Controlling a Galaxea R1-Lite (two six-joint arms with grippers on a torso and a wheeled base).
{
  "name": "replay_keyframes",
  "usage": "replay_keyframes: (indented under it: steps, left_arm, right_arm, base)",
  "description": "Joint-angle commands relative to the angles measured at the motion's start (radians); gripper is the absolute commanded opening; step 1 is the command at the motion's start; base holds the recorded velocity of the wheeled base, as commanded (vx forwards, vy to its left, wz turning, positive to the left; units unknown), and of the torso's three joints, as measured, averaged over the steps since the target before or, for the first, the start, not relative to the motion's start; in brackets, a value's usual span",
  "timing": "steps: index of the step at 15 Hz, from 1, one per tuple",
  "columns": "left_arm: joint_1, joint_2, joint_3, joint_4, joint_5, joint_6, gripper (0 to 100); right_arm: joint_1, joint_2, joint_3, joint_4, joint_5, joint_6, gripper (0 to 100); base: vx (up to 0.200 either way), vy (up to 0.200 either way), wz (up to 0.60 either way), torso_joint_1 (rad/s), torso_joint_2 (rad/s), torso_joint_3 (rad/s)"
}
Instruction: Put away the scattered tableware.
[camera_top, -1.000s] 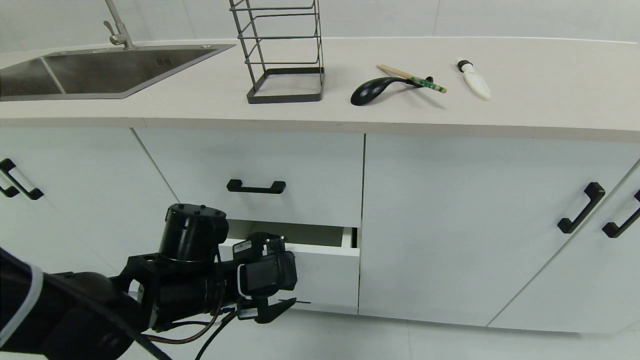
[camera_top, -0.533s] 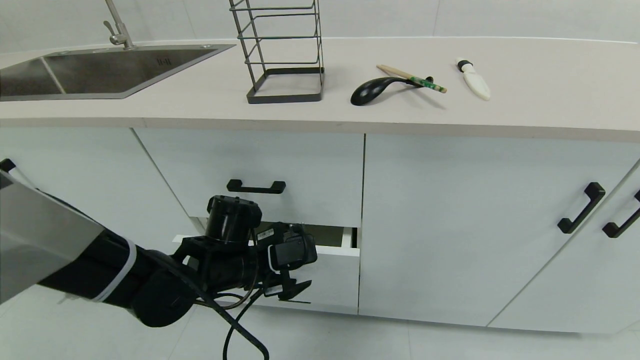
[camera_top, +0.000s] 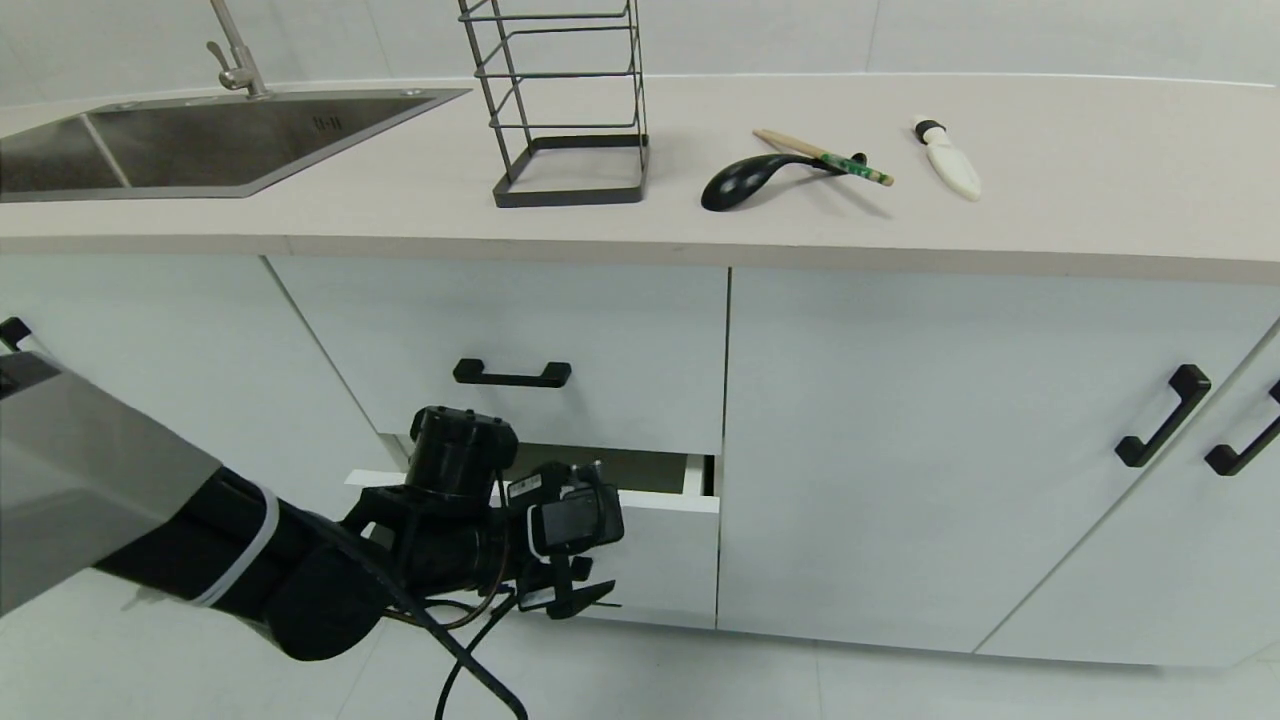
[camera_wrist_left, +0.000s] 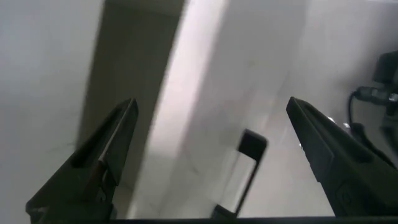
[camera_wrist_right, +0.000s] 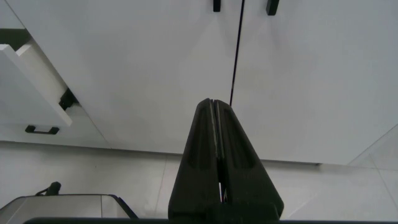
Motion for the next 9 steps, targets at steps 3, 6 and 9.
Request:
replay_keyframes:
  steps: [3,6,9]
  left_arm:
    - [-0.009,-0.239,0.237,0.055,-0.021,0.0,100]
    - [-0.024,-0.35,0.298,0.071,-0.027,-0.001,100]
    - [-0.027,-0.356,0.312,0.078,-0.029,-0.001,100]
  right_arm:
    - [0.0,0.0,0.0,0.0,0.0,0.0,0]
    - [0.0,0.0,0.0,0.0,0.0,0.0,0]
    - [0.0,0.0,0.0,0.0,0.0,0.0,0]
  base:
    - [0.0,0.0,0.0,0.0,0.0,0.0]
    - [0.0,0.0,0.0,0.0,0.0,0.0]
    - [0.0,0.0,0.0,0.0,0.0,0.0]
